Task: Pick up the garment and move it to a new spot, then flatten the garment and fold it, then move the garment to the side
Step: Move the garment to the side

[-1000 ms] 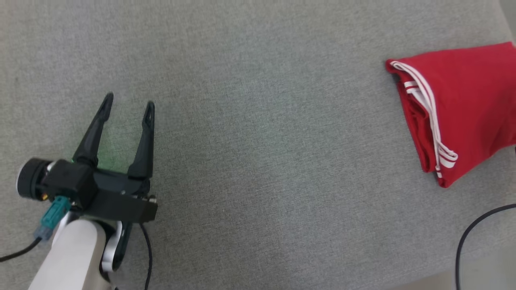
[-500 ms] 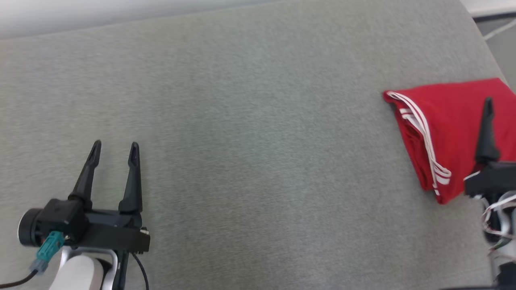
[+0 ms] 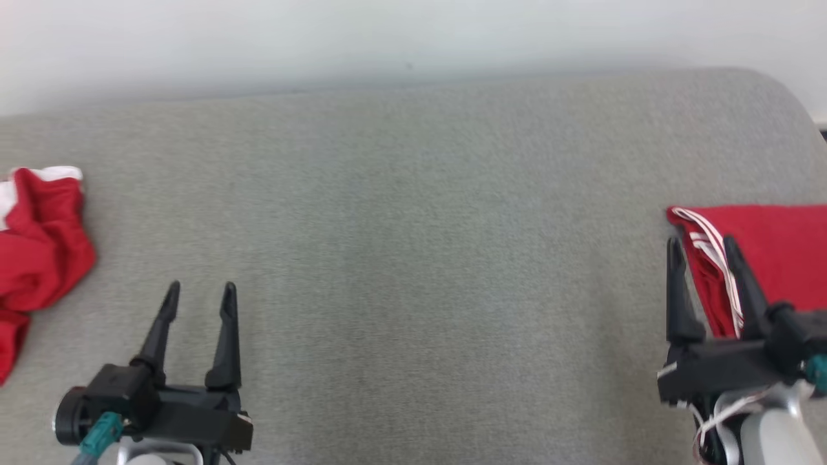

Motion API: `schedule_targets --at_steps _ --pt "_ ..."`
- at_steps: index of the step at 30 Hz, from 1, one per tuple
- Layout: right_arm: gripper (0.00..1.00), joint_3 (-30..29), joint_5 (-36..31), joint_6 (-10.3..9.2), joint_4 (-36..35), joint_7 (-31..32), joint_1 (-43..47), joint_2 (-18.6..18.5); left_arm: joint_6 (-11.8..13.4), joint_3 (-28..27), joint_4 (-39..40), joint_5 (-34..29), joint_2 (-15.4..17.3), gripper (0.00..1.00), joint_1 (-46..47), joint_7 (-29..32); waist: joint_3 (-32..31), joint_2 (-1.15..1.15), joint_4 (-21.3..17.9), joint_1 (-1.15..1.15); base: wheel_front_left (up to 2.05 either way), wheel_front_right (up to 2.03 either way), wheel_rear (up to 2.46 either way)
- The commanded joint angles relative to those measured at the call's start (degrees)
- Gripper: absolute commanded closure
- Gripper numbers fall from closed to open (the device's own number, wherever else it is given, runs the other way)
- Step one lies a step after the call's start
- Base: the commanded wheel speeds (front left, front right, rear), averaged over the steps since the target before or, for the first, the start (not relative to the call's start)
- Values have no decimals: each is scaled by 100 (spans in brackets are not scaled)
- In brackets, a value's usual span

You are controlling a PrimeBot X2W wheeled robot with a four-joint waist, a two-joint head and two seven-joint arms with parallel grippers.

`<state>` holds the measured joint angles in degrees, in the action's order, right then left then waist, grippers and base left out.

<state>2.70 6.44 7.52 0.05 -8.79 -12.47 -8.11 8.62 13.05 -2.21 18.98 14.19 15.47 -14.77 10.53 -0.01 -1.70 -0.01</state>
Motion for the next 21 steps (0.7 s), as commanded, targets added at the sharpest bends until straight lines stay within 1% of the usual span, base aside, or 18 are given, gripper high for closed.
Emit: schedule_targets --at_steps 1,4,12,21 --pt "0 -1 -28 -5 -61 -3 191 22 -37 22 -35 4 -18 0 -109 -42 -319 1 317 1 0 0 0" --pt "0 60 -66 -5 -184 29 484 148 -48 21 -74 -34 -70 0 -187 -35 -449 1 397 1 0 0 0" --pt "0 89 -179 -5 -458 109 1197 286 -158 1 -225 -233 -186 0 -418 -37 -809 1 509 1 0 0 0" --pt "0 13 -237 -5 -961 409 1824 411 -189 42 -345 -377 -203 0 -649 -39 -1095 1 495 1 0 0 0"
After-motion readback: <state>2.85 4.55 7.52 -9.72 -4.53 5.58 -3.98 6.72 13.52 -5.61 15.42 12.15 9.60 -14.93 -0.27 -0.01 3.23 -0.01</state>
